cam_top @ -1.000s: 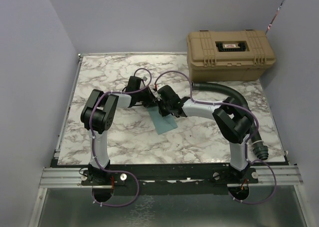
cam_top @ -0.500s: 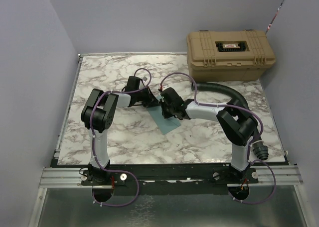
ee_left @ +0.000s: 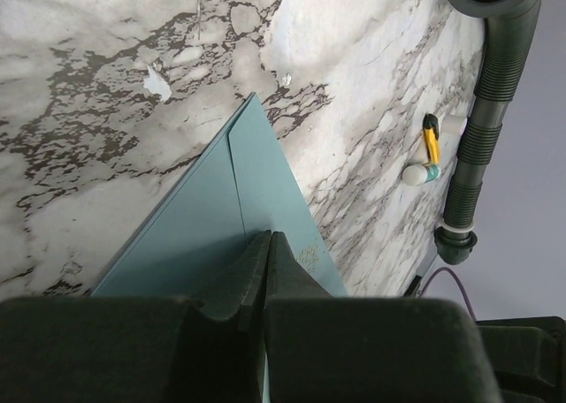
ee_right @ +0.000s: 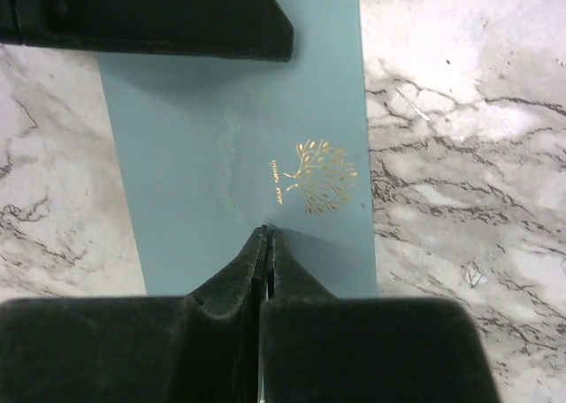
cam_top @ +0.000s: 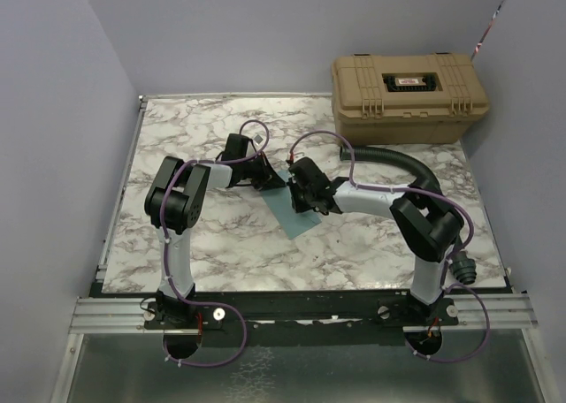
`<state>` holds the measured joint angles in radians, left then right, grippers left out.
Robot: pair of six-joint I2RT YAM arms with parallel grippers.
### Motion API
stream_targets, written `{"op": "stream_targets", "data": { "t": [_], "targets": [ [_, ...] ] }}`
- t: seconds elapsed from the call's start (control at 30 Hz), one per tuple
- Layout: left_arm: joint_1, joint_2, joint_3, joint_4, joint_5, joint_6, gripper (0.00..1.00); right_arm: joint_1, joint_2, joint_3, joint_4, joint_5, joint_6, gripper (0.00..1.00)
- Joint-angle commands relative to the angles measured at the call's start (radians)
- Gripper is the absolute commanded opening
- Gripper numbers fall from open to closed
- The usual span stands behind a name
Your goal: Place the letter into the envelope and seal it
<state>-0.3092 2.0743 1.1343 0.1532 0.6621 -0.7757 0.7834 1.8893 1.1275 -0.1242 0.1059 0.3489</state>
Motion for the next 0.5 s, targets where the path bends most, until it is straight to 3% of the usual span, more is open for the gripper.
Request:
{"op": "stream_targets", "data": {
  "t": [0.0,0.3,0.47],
  "targets": [
    [0.002,0.071,-0.015,-0.107,-0.113,0.073,0.0,-0.006,0.024,-0.072,-0.248,0.047,0.019,0.01],
    [0.002,0.069,-0.005,-0.121,-0.119,0.083,0.0,-0.039,-0.022,-0.102,-0.343,0.106,0.11,0.01],
    [0.002,0.063,0.003,-0.13,-0.113,0.087,0.0,-0.038,-0.083,-0.056,-0.363,0.101,0.053,0.01]
  ]
}}
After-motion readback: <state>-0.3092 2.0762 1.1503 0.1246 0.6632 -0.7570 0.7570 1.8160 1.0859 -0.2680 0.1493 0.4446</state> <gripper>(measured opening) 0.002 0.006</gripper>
